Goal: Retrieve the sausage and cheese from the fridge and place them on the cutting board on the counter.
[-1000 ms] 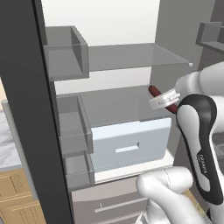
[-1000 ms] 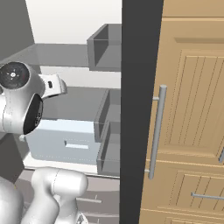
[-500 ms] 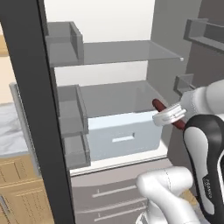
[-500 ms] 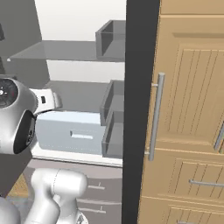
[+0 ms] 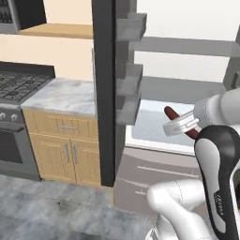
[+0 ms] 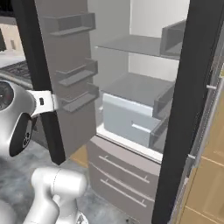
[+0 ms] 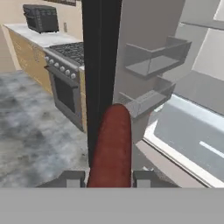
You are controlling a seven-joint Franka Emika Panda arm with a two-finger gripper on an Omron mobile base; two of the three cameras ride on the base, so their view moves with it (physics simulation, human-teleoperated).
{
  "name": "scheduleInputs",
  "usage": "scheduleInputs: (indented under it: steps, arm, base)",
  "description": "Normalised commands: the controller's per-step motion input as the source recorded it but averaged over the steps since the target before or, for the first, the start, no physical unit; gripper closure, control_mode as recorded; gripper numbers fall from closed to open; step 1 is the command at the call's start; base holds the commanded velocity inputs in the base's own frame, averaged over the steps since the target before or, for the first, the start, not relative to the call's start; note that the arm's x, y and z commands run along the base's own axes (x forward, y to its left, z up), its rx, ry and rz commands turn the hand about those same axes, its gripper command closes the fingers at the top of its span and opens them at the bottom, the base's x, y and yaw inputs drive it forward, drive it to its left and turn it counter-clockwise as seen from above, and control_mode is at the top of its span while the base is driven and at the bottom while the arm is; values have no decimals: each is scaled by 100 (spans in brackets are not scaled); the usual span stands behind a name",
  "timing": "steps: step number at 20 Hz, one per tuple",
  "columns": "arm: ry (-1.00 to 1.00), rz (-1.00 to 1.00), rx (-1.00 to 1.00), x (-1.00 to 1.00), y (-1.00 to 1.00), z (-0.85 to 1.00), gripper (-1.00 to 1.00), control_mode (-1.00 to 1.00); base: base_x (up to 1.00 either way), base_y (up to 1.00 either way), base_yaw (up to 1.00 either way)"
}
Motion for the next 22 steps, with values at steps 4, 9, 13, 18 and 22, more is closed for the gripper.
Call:
scheduleInputs:
  steps: [4, 9, 13, 18, 22]
  arm:
    - [0, 0, 0, 0, 0, 0, 100, 100]
    - [0, 0, 0, 0, 0, 0, 100, 100]
    - [0, 0, 0, 0, 0, 0, 100, 100]
    - [0, 0, 0, 0, 0, 0, 100, 100]
    - [0, 0, 0, 0, 0, 0, 100, 100]
  base:
    - [-41, -50, 83]
    - [-59, -54, 80]
    - [-40, -29, 76]
    - [0, 1, 66]
    - [36, 29, 32]
